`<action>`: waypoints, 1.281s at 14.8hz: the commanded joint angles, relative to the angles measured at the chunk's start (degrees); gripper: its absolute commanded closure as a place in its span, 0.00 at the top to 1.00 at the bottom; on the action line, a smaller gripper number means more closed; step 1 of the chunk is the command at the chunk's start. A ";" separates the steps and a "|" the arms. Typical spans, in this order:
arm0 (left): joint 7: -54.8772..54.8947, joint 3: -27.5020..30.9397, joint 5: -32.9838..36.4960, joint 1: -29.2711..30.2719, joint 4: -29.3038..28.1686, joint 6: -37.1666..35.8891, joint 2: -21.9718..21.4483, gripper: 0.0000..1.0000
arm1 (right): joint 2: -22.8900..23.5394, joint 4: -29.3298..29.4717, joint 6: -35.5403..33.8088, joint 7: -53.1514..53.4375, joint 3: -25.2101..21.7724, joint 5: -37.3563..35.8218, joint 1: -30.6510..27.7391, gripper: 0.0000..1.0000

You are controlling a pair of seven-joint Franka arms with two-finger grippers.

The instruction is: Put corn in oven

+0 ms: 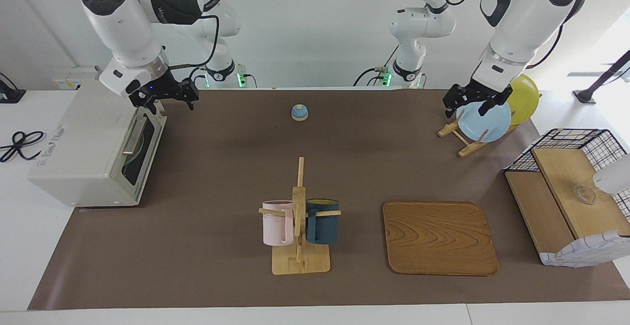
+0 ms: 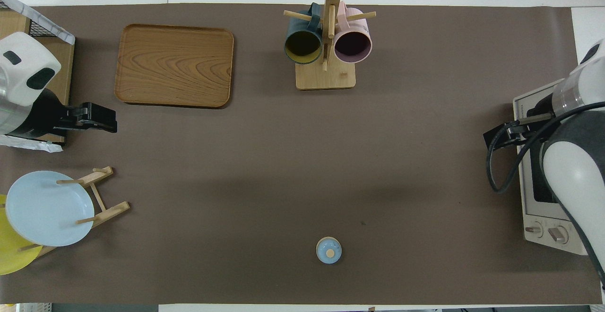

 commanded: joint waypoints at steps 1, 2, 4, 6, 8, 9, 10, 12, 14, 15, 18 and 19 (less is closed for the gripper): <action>-0.31 -0.33 -0.31 0.61 0.02 -0.63 -0.78 1.00 | 3.33 6.22 -3.94 0.93 -2.18 0.85 1.11 1.00; -0.31 -0.33 -0.31 0.61 0.02 -0.63 -0.78 1.00 | 3.42 6.32 -4.03 1.19 -2.53 0.76 1.28 1.00; -0.31 -0.33 -0.31 0.61 0.02 -0.63 -0.78 1.00 | 4.21 7.45 -4.65 2.33 -3.49 0.59 1.55 1.00; -0.31 -0.33 -0.31 0.70 0.02 -0.63 -0.78 1.00 | 4.47 8.42 -5.09 2.34 -3.58 0.58 1.20 1.00; -0.31 -0.33 -0.31 0.61 0.02 -0.63 -0.78 1.00 | 4.56 8.43 -5.79 2.34 -4.81 1.37 1.37 1.00; -0.31 -0.33 -0.31 0.61 0.02 -0.63 -0.78 1.00 | 4.56 8.51 -5.79 2.42 -4.90 1.38 1.46 1.00; -0.31 -0.24 -0.31 0.61 0.02 -0.71 -0.78 1.00 | 4.56 8.43 -5.62 2.42 -4.90 1.29 1.46 1.00; -0.31 -0.24 -0.31 0.61 0.02 -0.63 -0.78 1.00 | 4.56 8.51 -5.70 2.42 -4.99 1.03 1.37 1.00; -0.31 -0.33 -0.31 0.61 0.02 -0.71 -0.78 1.00 | 4.65 8.69 -5.62 2.42 -5.08 0.85 1.37 1.00; -0.31 -0.33 -0.31 0.61 0.02 -0.63 -0.78 1.00 | 4.65 8.69 -5.53 2.42 -5.08 1.37 1.37 1.00; -0.31 -0.33 -0.31 0.61 0.02 -0.63 -0.78 1.00 | 4.56 8.69 -5.26 2.43 -5.43 1.46 1.37 1.00; -0.31 -0.33 -0.31 0.61 0.02 -0.71 -0.78 1.00 | 4.56 8.78 -5.26 2.42 -5.43 1.46 1.37 1.00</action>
